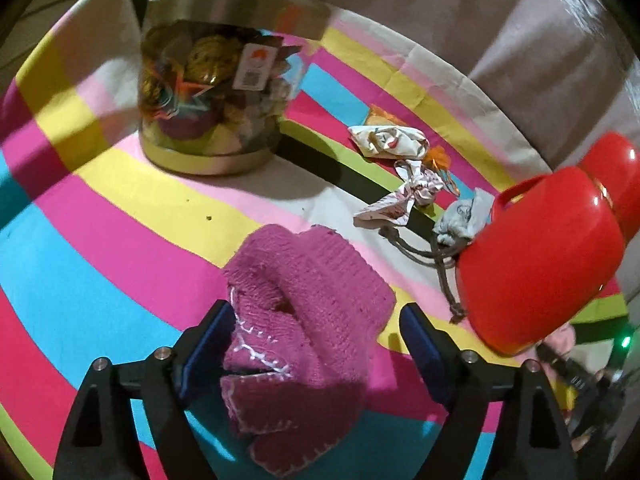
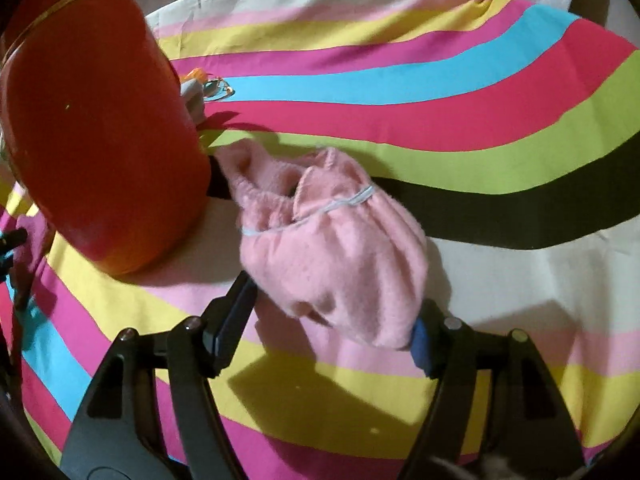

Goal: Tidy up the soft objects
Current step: 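Grasp the pink knit item with the left tool while the right tool holds the pouch, then lift the pink knit item and pink pouch and carry both toward the box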

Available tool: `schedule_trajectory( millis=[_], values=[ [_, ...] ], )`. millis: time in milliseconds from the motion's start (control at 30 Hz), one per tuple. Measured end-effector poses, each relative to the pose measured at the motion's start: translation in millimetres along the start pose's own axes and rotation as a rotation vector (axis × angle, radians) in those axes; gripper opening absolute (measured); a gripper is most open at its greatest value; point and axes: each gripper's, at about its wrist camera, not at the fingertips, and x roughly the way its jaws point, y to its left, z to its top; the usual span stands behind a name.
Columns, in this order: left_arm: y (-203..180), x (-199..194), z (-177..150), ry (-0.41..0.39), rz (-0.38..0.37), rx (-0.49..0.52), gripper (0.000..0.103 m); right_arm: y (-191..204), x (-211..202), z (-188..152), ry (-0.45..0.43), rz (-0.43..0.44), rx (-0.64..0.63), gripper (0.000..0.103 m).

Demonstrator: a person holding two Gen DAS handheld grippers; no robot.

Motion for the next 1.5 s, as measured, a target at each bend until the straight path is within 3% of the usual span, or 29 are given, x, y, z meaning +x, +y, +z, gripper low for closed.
schedule_trajectory(
  millis=[167, 300, 400, 467, 500, 700, 800, 900, 933, 967, 1033, 1100, 1233, 1367, 1500],
  values=[
    [-5.5, -0.4, -5.9, -0.01, 0.041, 0.051, 0.086, -6.0, 11.4, 12.1, 0.052, -0.022, -0.079, 0.077],
    [-2.7, -0.8, -6.5, -0.022, 0.027, 0.042, 0.087, -10.4, 19.7, 17.1, 0.051, -0.013, -0.127, 0.088],
    [-7.2, 0.5, -8.8, -0.026, 0.043, 0.07, 0.09, -11.5, 20.4, 15.1, 0.025, 0.005, -0.114, 0.088],
    [-9.7, 2.1, -8.7, -0.021, 0.047, 0.083, 0.093, -7.0, 12.5, 9.6, -0.019, 0.025, -0.114, 0.064],
    [-10.1, 2.6, -8.6, -0.021, 0.047, 0.084, 0.093, -4.1, 8.1, 6.4, -0.032, 0.035, -0.105, 0.031],
    [-11.2, 3.5, -8.9, -0.02, 0.045, 0.088, 0.095, 19.6, -32.7, -31.3, -0.074, 0.146, -0.024, 0.028],
    [-12.9, 4.2, -9.4, -0.019, 0.055, 0.095, 0.095, 34.1, -44.5, -53.9, -0.054, 0.206, -0.008, 0.028],
    [-12.7, 3.9, -9.8, -0.024, 0.053, 0.086, 0.093, 50.6, -53.8, -69.6, -0.049, 0.204, -0.055, 0.028],
    [-11.8, 4.2, -9.5, -0.027, 0.055, 0.081, 0.085, 54.5, -57.5, -73.4, -0.05, 0.209, -0.066, 0.028],
    [-9.8, 2.4, -10.0, -0.037, 0.068, 0.069, 0.061, 56.7, -59.2, -75.7, -0.045, 0.221, -0.064, 0.028],
    [-3.9, -2.8, -13.9, -0.019, 0.056, 0.046, 0.026, 55.6, -58.6, -77.3, -0.041, 0.24, -0.045, 0.028],
    [-2.8, -17.9, -24.0, -0.04, 0.023, 0.017, 0.025, 57.1, -63.0, -81.6, -0.037, 0.254, -0.036, 0.028],
    [-23.1, -55.6, -45.7, -0.079, -0.012, 0.085, 0.025, 57.1, -72.6, -91.0, -0.034, 0.244, -0.047, 0.028],
    [-49.5, -85.0, -71.4, -0.074, -0.035, 0.193, 0.025, 51.5, -78.8, -100.0, -0.032, 0.234, -0.016, 0.028],
    [-63.2, -91.3, -93.1, -0.023, -0.066, 0.23, 0.025, 48.8, -87.9, -100.6, -0.04, 0.229, 0.002, 0.028]
  ],
)
